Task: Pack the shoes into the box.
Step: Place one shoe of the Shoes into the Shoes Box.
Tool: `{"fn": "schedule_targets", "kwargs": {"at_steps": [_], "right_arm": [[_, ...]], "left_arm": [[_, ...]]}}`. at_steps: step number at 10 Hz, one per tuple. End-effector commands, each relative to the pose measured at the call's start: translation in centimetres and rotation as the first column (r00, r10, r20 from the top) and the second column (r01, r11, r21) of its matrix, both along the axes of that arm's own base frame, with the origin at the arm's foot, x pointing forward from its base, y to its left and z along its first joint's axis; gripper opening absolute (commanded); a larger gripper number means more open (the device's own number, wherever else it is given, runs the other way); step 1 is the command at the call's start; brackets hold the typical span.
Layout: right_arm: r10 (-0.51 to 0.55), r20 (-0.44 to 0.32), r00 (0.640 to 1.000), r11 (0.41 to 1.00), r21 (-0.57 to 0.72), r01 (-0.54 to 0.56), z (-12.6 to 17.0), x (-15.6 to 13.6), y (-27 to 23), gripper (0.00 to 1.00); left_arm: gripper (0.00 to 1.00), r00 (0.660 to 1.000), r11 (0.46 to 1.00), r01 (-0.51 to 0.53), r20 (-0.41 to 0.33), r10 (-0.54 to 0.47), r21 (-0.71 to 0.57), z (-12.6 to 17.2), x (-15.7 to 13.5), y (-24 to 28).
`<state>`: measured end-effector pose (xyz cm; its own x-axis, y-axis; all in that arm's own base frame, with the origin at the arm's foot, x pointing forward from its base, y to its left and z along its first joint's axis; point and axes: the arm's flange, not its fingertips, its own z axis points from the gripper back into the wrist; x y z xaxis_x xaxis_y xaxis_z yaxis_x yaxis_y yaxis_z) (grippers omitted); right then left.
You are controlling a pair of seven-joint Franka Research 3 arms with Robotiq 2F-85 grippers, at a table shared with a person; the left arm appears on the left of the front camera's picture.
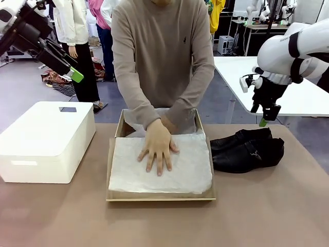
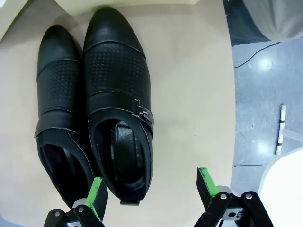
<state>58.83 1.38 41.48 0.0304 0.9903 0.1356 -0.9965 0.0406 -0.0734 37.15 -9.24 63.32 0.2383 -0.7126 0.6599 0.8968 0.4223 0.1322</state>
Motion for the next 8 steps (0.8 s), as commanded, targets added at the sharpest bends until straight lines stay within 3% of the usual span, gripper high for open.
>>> {"fn": "schedule_targets", "kwargs": {"at_steps": [1, 8], "right_arm": [[-0.006, 0.011, 1.000, 1.000, 0.015, 0.006, 0.7, 0.6, -0.1, 1.00], [-0.006, -0.002, 1.000, 0.999, 0.033, 0.006, -1.2, 0.8, 0.3, 1.00]], "left_arm": [[1.00, 1.000, 1.000, 0.003, -0.005, -0.003, -0.013, 0.1, 0.0, 0.0], [1.00, 1.000, 1.000, 0.003, -0.005, -0.003, -0.013, 0.1, 0.0, 0.0]]}}
